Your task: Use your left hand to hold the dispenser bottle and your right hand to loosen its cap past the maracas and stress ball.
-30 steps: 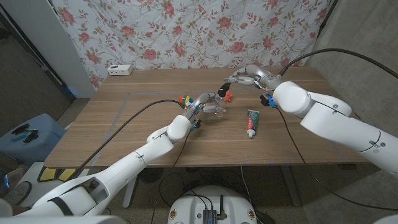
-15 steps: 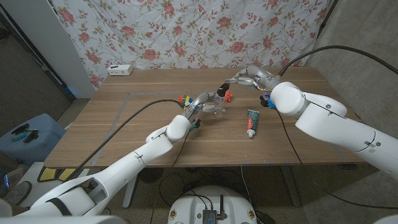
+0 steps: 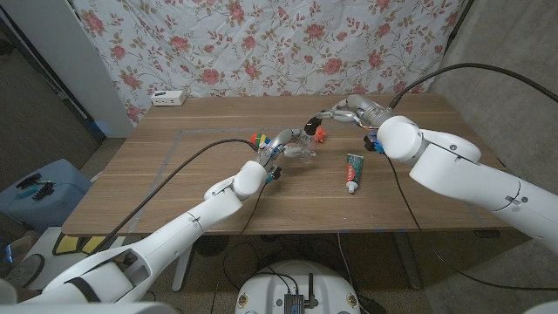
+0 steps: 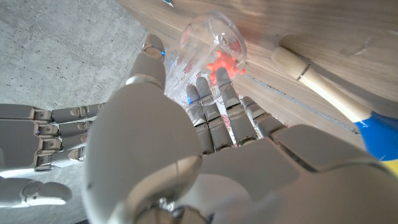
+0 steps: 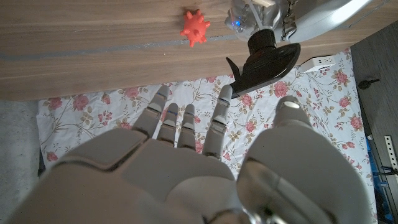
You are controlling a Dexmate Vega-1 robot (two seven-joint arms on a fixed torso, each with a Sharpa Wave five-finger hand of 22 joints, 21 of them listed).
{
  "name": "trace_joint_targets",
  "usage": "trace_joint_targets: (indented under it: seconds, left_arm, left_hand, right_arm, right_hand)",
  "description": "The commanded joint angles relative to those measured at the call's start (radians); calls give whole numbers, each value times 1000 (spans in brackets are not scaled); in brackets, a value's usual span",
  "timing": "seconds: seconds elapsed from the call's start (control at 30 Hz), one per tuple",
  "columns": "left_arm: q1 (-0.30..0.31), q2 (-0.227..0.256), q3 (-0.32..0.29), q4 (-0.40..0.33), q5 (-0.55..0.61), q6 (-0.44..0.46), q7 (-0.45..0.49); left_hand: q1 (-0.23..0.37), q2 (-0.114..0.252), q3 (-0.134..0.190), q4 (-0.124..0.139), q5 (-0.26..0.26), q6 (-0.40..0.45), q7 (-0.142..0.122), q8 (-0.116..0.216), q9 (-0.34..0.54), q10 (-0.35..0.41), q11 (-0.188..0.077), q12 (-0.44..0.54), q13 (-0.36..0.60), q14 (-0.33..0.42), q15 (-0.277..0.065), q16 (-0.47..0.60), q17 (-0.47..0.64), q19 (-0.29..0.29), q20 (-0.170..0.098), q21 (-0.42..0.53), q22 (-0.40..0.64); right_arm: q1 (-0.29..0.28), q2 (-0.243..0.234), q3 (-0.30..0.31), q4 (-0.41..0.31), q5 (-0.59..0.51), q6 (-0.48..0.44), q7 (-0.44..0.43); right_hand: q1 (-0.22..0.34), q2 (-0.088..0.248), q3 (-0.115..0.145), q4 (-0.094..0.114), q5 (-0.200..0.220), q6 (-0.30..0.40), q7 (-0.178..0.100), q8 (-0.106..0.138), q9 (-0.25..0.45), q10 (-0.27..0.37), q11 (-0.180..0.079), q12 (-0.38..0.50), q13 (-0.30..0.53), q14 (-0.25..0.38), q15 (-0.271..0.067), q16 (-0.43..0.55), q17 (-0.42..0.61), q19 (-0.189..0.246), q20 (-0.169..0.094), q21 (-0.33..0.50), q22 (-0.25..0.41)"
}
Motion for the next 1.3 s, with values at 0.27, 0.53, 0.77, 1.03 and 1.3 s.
trace_joint_targets:
  seconds: [0.27,0.53,0.77,1.03,1.3]
  left_arm:
    - [-18,-15,10,27,2,0,-9]
    - [-30,-20,16,42,2,-11,-16]
    - [-33,-24,18,46,1,-10,-18]
    - [-34,-27,20,47,1,-4,-15]
    - [-32,-27,22,46,0,-7,-16]
  left_hand:
    - [-54,97,103,95,-1,77,-26,8,3,61,-46,14,160,51,-115,3,2,11,-62,2,2]
    - [-56,96,105,94,-1,77,-25,9,3,61,-46,13,160,51,-116,2,2,11,-62,2,2]
    - [-56,96,106,94,-1,77,-28,11,3,62,-47,14,160,50,-115,2,4,12,-62,2,2]
    - [-57,97,107,94,-1,75,-25,11,2,62,-49,13,160,51,-116,2,5,11,-62,2,2]
    - [-58,98,110,95,-1,75,-27,12,2,62,-48,13,160,52,-115,0,5,12,-61,2,2]
  right_arm:
    - [36,22,-44,29,28,-24,-10]
    - [56,31,-64,39,28,-29,-10]
    - [72,30,-82,42,19,-23,-7]
    - [96,33,-106,44,2,-24,5]
    - [122,38,-135,53,-14,-38,26]
  right_hand:
    - [-31,-1,-12,12,2,-10,8,-6,4,0,5,-7,2,6,7,-4,4,4,5,-2,4]
    - [-49,-2,-19,18,3,-15,12,-10,4,-2,8,-9,2,7,9,-5,5,2,5,-3,4]
    - [-59,-3,-23,21,4,-17,13,-12,4,-3,8,-10,2,8,10,-6,5,1,5,-4,4]
    - [-67,-5,-26,23,5,-17,14,-13,4,-5,9,-12,2,7,11,-7,5,1,7,-4,4]
    - [-72,-8,-29,22,7,-29,17,-20,3,-14,9,-16,2,6,11,-10,4,-2,9,-5,4]
